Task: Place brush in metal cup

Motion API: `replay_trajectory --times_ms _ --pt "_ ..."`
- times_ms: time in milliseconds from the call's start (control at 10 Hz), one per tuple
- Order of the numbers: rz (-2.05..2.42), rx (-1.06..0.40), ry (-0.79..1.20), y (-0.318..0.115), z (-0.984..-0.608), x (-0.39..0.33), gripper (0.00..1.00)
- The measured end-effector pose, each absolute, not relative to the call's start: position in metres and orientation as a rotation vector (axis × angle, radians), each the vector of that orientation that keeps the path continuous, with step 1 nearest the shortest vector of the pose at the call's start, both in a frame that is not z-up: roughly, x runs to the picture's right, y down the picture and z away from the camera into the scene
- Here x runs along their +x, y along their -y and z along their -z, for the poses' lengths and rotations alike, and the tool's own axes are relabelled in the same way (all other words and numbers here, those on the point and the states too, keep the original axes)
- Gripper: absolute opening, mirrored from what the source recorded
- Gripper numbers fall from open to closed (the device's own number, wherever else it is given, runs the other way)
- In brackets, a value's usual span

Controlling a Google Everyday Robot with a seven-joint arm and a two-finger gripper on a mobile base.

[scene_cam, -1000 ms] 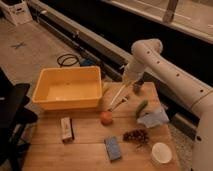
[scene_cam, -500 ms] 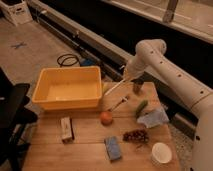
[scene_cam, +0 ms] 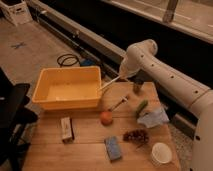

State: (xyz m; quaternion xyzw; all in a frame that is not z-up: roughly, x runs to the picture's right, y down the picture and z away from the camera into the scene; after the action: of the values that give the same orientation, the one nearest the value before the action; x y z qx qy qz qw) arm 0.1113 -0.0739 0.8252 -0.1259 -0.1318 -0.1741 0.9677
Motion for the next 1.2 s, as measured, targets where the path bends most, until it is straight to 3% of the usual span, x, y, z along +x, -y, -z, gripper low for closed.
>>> replay_trajectory --times_ms 300,1200 --pt "0.335 -0.254 0.254 0.075 -0.826 0.115 0.00" --pt "0.128 -0.293 0.146 0.071 -0.882 0.195 0.00"
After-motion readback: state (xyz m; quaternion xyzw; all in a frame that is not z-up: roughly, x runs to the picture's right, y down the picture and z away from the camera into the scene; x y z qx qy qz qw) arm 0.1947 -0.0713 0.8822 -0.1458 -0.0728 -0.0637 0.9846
